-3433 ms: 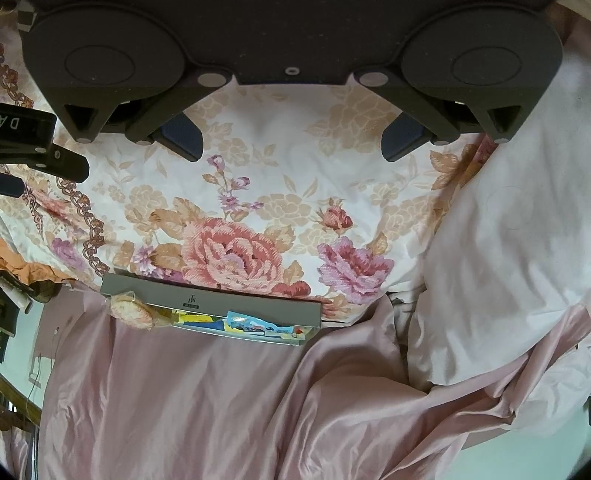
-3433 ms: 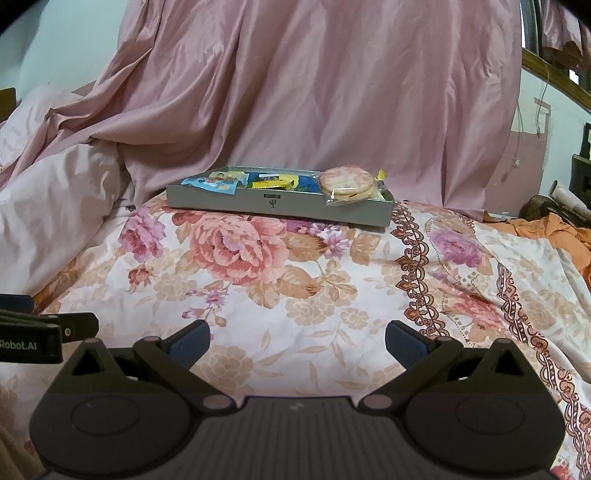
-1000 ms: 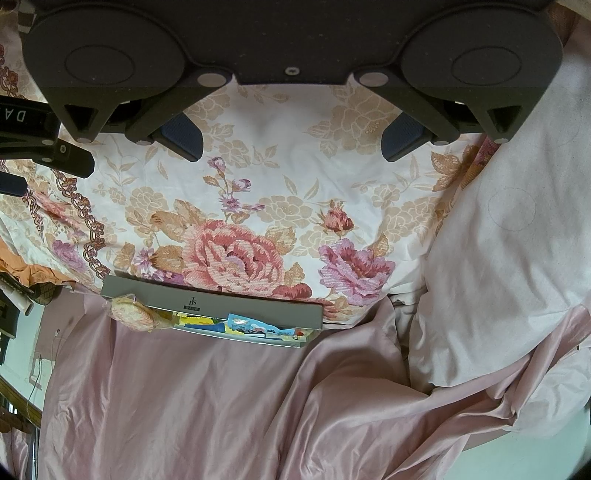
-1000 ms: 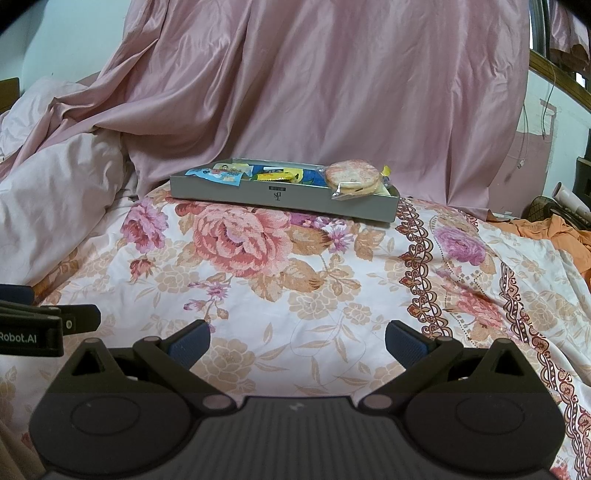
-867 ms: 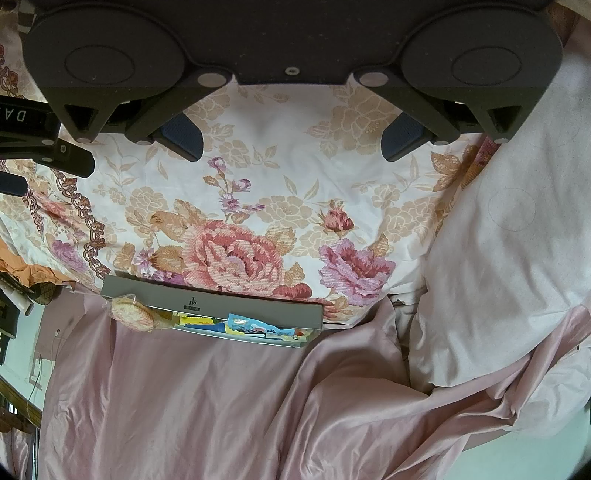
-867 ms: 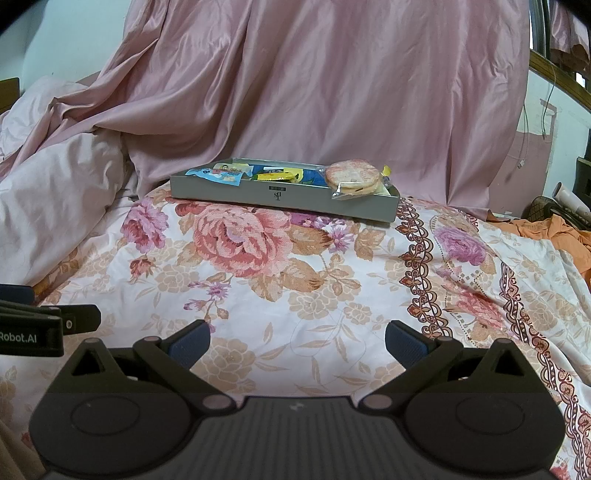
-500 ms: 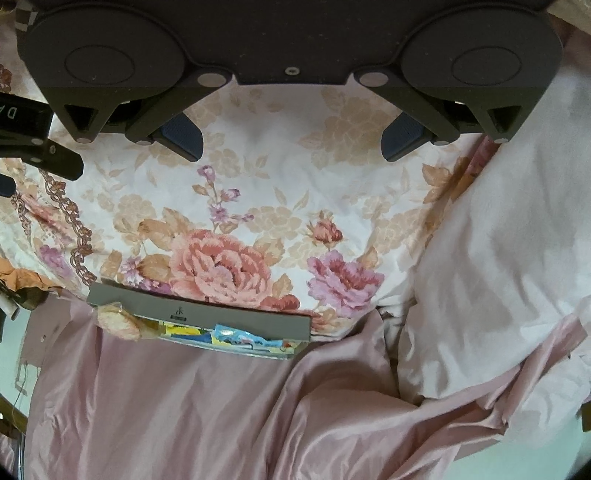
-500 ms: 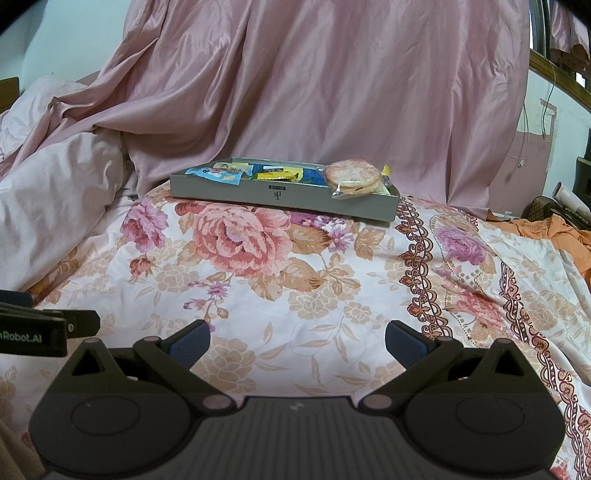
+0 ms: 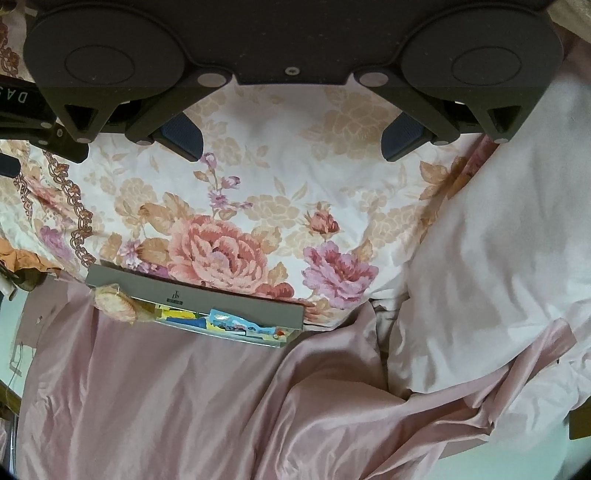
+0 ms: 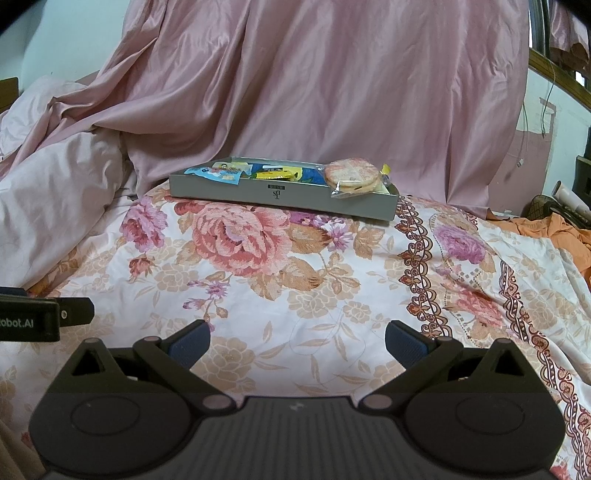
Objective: Organize snacks
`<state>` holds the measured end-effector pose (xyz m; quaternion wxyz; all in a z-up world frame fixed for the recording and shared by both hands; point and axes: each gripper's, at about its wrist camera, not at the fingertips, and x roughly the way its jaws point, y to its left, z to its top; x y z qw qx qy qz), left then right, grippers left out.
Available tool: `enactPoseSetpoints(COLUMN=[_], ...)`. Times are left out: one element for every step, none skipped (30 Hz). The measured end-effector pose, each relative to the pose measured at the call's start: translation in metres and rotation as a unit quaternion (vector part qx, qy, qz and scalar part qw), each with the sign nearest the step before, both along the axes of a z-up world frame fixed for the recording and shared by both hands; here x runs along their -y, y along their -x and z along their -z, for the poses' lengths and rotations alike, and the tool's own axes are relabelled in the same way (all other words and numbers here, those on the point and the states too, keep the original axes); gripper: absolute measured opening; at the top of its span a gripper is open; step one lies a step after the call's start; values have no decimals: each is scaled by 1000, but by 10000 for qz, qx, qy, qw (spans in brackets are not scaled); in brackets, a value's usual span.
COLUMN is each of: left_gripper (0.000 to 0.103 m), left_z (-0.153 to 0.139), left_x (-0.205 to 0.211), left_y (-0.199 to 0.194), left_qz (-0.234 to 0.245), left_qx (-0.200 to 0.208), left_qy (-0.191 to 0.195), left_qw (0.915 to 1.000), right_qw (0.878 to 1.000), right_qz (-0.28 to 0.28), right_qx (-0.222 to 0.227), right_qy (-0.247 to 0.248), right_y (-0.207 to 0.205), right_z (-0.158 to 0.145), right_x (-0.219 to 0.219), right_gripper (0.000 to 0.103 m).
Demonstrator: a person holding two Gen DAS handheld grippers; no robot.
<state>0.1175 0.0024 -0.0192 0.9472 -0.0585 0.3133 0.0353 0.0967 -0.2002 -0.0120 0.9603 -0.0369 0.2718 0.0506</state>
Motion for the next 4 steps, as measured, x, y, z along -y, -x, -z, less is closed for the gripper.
enactPoseSetpoints(left_gripper=[102,102,102,102], left_z=[0,0,-1,0], left_x=[0,0,0,1], left_y=[0,0,0,0], left_qz=[-4,-10,-15,-17], left_qx=[12,20,23,17], left_qy=[-5,-13,-24,-33], left_qw=[10000,10000,10000,10000], right_qw=[10000,10000,10000,10000], right_qz=[1,1,1,0], right_qx=[0,-1,-1,-1], right_qy=[-1,-1,0,1], right_y=[0,0,0,1], right_z=[0,0,0,1], right_x=[0,0,0,0], right_gripper=[103,103,103,103])
